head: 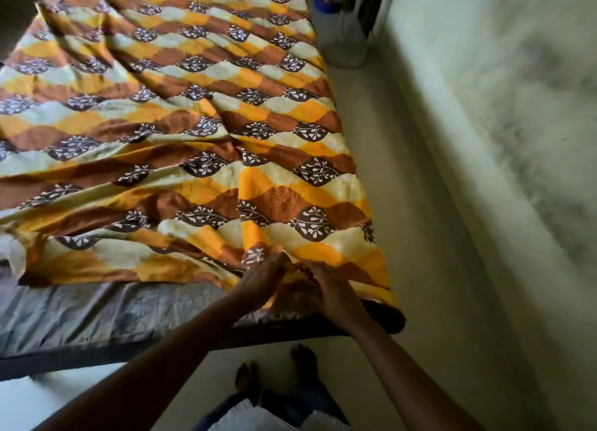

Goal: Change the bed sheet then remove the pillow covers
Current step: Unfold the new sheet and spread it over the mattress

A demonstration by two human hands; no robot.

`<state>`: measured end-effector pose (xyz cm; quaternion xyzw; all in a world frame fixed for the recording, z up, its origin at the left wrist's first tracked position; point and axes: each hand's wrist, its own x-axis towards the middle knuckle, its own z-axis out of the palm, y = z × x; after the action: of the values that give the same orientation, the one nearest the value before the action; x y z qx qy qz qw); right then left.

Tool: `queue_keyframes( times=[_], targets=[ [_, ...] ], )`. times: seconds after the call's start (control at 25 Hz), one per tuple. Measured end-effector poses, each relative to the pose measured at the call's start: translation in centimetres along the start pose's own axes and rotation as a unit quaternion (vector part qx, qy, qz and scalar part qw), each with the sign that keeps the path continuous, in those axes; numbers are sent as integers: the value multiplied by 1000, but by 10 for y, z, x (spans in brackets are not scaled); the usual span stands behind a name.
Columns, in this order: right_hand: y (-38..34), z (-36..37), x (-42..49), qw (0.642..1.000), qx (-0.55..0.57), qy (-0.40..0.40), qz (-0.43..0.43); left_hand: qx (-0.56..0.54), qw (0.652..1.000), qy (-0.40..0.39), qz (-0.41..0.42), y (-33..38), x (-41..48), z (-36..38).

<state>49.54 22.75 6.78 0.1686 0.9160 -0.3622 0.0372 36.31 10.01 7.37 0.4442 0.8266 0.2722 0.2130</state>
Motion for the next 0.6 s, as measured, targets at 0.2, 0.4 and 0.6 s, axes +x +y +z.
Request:
queue_keyframes(
  times=[0.2,0.4,0.6],
  targets=[
    [-23,6,-7,998,-16,54,-10,60,992,-21,109,-14,-33,-11],
    [-18,7,-28,993,-12,101,57,36,988,136,-66,-76,-52,-39],
    [-26,17,-16,993,-15,62,100,-3,977,140,-159,-81,-65,-69]
  ],
)
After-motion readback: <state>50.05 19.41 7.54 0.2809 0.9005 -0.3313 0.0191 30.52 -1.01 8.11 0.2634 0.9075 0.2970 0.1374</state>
